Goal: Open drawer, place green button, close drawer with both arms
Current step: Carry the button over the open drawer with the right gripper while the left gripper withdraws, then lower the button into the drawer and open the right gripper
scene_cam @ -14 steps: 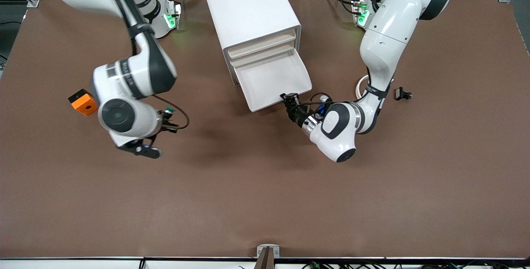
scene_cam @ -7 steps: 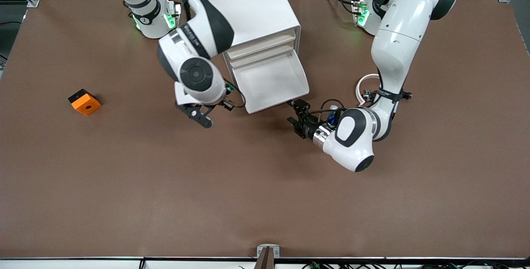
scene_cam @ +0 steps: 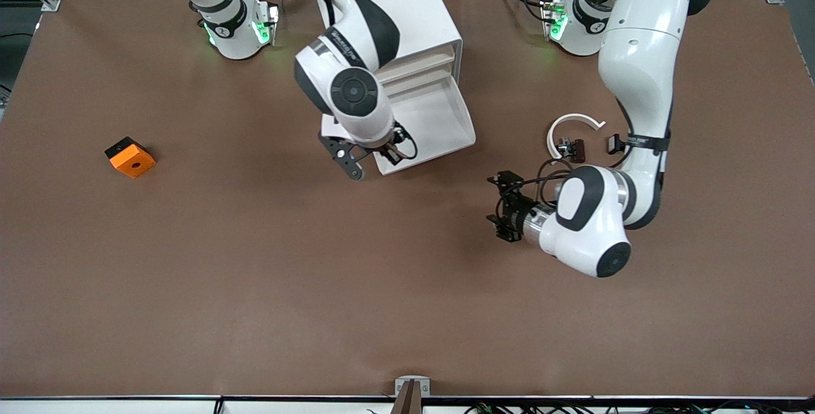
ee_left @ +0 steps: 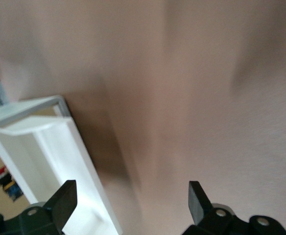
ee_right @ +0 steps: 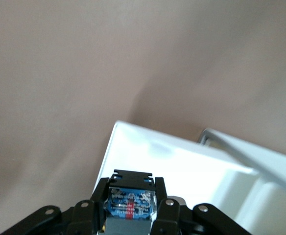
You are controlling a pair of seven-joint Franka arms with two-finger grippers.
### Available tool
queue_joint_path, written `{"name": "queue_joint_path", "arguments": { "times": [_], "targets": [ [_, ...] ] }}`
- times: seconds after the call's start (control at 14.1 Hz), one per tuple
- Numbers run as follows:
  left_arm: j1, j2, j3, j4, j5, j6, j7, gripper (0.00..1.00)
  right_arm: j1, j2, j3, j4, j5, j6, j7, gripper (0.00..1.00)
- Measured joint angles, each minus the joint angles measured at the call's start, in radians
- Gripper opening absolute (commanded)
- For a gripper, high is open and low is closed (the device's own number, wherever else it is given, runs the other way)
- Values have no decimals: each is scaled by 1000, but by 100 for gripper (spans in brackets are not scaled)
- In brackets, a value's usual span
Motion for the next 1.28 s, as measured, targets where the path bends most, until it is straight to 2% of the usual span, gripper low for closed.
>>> {"name": "queue_joint_path", "arguments": {
  "times": [0.28,0.5,0.71,0.78,0.92,1.06,1.28],
  "targets": [
    [3,-38,12,2,78,0,140,100,73,67,0,0,0,47,60,24],
    [3,-78,40,4,87,0,291,100,91,95,-1,0,0,63,64,26],
    [3,-118,50,4,141,-1,344,100,104,117,-1,-1,0,92,64,30],
    [1,-124,50,4,166,-2,354,100,106,123,-1,-1,0,97,64,38],
    [-5,-125,50,3,188,9,431,100,110,128,-1,0,0,98,64,100],
    [-9,-125,49,0,202,42,562,100,112,128,-1,2,0,98,64,100],
    [-21,-126,35,-5,285,136,767,100,112,117,-4,17,0,67,64,100]
  ]
}}
